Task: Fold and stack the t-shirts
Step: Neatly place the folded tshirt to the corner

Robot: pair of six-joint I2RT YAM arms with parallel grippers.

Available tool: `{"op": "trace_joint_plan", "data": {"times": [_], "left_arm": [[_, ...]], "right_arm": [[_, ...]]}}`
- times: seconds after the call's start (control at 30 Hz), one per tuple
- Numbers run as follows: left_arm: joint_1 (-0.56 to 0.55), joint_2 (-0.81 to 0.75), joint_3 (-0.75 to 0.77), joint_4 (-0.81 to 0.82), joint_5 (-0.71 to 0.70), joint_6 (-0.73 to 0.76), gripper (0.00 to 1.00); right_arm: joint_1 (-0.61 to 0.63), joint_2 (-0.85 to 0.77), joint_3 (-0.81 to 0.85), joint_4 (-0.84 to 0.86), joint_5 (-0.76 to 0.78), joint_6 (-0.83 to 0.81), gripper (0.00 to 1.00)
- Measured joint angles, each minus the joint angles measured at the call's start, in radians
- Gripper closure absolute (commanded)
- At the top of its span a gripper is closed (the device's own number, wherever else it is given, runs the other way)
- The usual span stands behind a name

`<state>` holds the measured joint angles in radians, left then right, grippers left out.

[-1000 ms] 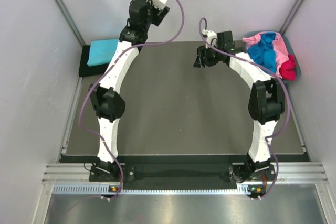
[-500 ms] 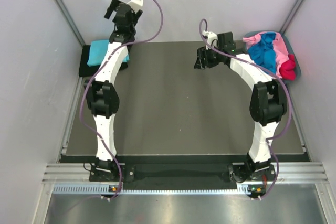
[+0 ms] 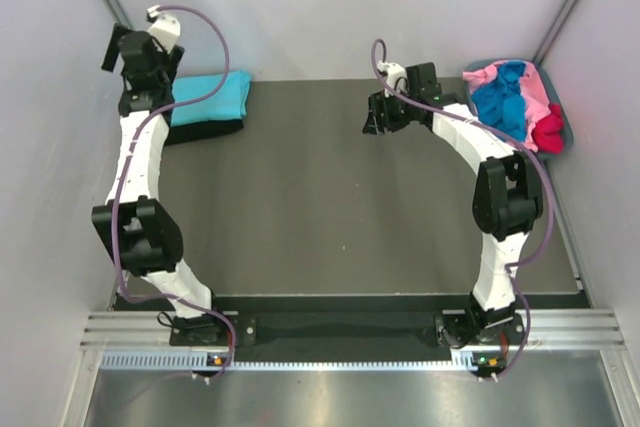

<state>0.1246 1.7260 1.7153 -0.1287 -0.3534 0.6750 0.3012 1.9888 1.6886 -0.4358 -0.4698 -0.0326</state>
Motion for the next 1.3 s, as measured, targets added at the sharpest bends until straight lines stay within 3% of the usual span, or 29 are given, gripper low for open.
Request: {"op": "trace_joint_plan", "data": {"times": [0.1,0.17,0.27,0.5,0.83,1.3], "left_arm": [[-0.005,-0.015,0.053,-0.097,0.098,-0.098,0.11],[-0.026,0.033,0.163,-0.18,0.153,-0.199,0.24],[-0.034,0.13,0.309,-0.264,0.27,-0.392,0.23],[0.034,0.284,0.314,-0.378,0.441,-0.642,0.23],[0.098,0.473,0.359,-0.417,0.491,-0.722,0.17],[0.163,0.557,0.426,-0.414,0.487,-0.679,0.27]], "right_arm": [[0.014,0.005,0.002,-0.002,0.0,0.0,0.39],[0.024,0.009,0.004,-0.002,0.001,-0.002,0.39],[0.038,0.013,0.008,-0.003,0.003,-0.011,0.39],[0.049,0.013,0.003,-0.005,0.003,-0.032,0.39],[0.049,0.013,-0.006,-0.007,0.013,-0.046,0.39],[0.05,0.03,-0.007,-0.008,0.013,-0.046,0.39]]}}
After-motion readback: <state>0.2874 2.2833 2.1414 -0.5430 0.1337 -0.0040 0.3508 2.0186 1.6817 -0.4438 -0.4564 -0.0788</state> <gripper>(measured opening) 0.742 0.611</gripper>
